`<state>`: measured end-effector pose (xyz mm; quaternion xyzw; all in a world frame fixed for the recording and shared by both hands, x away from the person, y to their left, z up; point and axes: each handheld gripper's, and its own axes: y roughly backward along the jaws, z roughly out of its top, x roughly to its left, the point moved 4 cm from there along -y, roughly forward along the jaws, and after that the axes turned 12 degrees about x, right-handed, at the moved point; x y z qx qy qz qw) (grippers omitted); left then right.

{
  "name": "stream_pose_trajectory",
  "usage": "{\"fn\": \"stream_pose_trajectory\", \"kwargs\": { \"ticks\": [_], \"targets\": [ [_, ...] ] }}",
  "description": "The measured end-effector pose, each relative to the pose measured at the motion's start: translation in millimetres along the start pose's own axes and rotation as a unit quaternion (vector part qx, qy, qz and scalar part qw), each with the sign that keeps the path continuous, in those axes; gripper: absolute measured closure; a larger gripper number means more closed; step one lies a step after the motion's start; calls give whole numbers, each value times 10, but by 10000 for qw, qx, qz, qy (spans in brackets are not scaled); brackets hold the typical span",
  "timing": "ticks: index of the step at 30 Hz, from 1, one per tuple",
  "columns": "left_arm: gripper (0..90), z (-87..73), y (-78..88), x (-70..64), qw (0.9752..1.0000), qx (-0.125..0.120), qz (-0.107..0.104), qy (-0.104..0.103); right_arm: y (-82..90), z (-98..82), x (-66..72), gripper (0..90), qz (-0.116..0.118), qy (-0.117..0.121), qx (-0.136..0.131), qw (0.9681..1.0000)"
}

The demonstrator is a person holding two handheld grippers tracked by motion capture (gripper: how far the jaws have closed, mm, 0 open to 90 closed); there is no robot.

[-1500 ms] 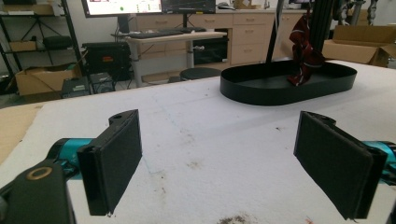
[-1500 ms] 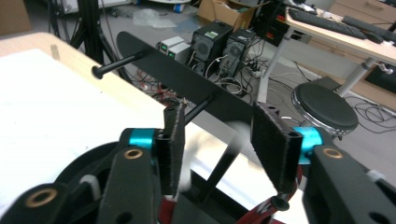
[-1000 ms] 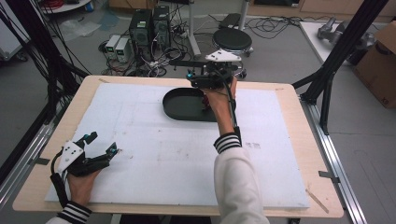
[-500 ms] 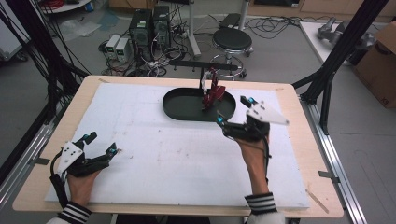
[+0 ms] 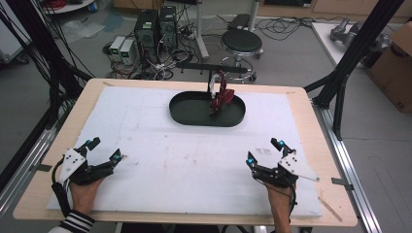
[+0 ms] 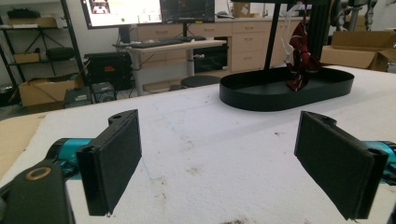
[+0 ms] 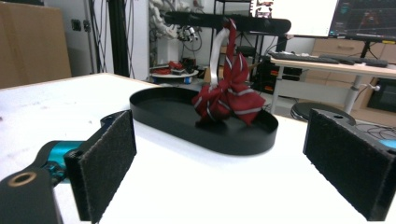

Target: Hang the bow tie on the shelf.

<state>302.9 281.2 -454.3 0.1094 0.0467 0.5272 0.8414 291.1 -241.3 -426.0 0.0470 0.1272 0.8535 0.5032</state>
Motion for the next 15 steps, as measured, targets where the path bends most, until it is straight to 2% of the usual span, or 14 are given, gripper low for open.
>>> {"fn": "stream_pose_trajectory", "kwargs": {
  "ticks": [2,5,10,15],
  "targets": [
    [152,0,6,2,10000,-51,-9,24,-11,-165,12,84,-35,-115,29,9999],
    [152,-1,17,0,10000,-83,-15,8,-52,-271,13,84,-54,-130,88,9999],
    [152,-2,19,3,10000,-79,-35,9,-57,-285,13,84,-103,-181,30,9998],
    [152,-4,23,1,9999,-117,-14,23,-64,-290,24,84,-130,-95,67,9998]
  ]
}}
